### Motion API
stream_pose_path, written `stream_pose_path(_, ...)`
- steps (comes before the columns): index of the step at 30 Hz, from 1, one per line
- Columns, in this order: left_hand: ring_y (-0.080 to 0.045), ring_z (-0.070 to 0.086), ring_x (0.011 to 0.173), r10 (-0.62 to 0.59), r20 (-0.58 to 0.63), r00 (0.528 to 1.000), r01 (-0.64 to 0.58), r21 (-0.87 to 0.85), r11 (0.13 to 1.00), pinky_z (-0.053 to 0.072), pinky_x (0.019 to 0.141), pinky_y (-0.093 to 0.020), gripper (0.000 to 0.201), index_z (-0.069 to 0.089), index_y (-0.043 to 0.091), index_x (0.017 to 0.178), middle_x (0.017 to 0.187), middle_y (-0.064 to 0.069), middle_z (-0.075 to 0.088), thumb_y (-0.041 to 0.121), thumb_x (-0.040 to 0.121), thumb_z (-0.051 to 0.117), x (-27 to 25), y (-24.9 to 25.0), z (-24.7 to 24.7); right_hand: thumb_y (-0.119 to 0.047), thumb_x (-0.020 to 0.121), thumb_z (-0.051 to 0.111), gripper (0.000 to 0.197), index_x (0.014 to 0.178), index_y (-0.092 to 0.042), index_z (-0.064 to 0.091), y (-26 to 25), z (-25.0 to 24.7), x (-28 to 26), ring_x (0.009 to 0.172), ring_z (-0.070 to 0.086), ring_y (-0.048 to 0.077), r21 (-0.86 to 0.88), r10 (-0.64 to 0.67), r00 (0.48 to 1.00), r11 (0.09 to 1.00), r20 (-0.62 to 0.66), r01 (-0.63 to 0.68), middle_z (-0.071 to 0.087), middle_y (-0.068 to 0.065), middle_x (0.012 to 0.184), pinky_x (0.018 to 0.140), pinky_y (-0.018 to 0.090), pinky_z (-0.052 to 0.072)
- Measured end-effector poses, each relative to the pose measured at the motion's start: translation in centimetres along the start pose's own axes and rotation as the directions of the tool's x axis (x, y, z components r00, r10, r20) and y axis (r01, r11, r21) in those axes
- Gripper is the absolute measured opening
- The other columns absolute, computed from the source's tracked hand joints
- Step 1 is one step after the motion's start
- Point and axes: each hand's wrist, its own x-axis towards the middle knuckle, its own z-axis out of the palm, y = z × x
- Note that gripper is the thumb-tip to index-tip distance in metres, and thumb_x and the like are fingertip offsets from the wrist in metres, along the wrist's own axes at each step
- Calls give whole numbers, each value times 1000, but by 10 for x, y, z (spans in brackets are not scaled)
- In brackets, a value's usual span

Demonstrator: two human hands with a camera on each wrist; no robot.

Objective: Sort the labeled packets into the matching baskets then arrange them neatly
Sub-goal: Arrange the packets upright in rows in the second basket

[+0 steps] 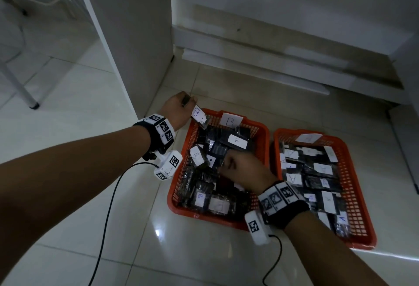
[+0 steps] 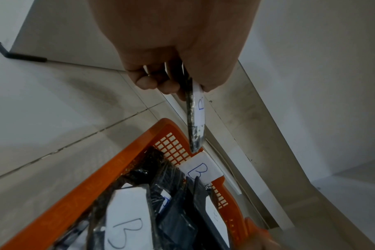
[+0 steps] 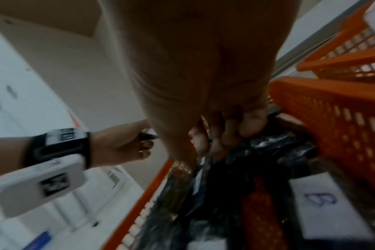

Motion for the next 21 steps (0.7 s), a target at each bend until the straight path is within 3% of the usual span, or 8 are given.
stream_pose_path(3, -19, 64, 71, 0, -5, 1000, 0, 3, 1000, 47, 61, -32, 33, 54, 26, 78, 75, 2, 65, 49, 101, 53, 0, -5, 1, -41, 89, 74, 42, 124, -28, 56, 31, -19, 19, 123, 55, 26, -206, 46, 958, 973, -283, -107, 63, -2, 126, 96, 43, 51)
stream_pose_path(5, -22, 66, 73, 1, -7, 1000, 0, 9, 1000, 51, 65, -36, 33, 57, 24, 81, 76, 1, 67, 50, 101, 53, -1, -9, 0, -48, 86, 76, 61, 138, -29, 52, 45, -27, 27, 141, 39, 30, -309, 119, 966, 932, -228, -187, 56, 0, 143, 113, 51, 35)
stream_pose_path(7, -23, 66, 74, -2, -11, 1000, 2, 14, 1000, 50, 65, -35, 35, 59, 18, 85, 77, -2, 67, 48, 102, 53, -2, -10, -1, -49, 85, 76, 60, 138, -32, 52, 52, -30, 31, 143, 37, 28, -329, 137, 977, 926, -163, -185, 55, -3, 144, 117, 53, 27)
stream_pose_path(9, -23, 65, 74, -4, -24, 1000, 4, 30, 1000, 47, 62, -32, 35, 60, 14, 88, 79, -4, 68, 45, 103, 53, -3, -10, -4, -50, 82, 80, 62, 134, -32, 54, 59, -31, 34, 137, 42, 25, -300, 92, 980, 943, -175, -142, 57, -4, 140, 114, 51, 34)
stream_pose_path(12, -18, 64, 73, -10, -60, 998, 13, 40, 999, 42, 57, -26, 32, 60, 15, 89, 81, -2, 67, 42, 104, 53, -3, -8, -8, -47, 75, 90, 58, 122, -29, 62, 57, -37, 41, 114, 60, 16, -1, 74, 973, 997, -218, -76, 66, -9, 120, 90, 37, 52)
stream_pose_path(14, -9, 58, 69, -19, -82, 996, 25, 76, 997, 37, 54, -21, 32, 61, 14, 92, 80, 1, 65, 42, 105, 52, -3, -6, -10, -45, 72, 93, 57, 119, -28, 65, 46, -41, 52, 102, 65, 10, 111, 59, 971, 993, -230, -34, 67, -13, 111, 82, 29, 52)
stream_pose_path(18, -4, 55, 66, -30, -90, 995, 38, 80, 996, 33, 47, -10, 30, 60, 15, 91, 75, 7, 61, 40, 105, 52, -3, -4, -11, -45, 78, 90, 69, 136, -26, 59, 27, -40, 70, 110, 55, 9, 26, -17, 979, 999, -203, 23, 57, -6, 130, 93, 27, 47)
stream_pose_path(21, -8, 57, 69, -44, -81, 996, 48, 46, 998, 37, 55, -21, 31, 59, 15, 91, 77, 6, 62, 42, 105, 52, -2, -9, -14, -37, 89, 77, 37, 118, -25, 59, 28, -34, 62, 99, 55, 13, -38, -12, 956, 999, -293, 1, 52, -6, 115, 82, 30, 48)
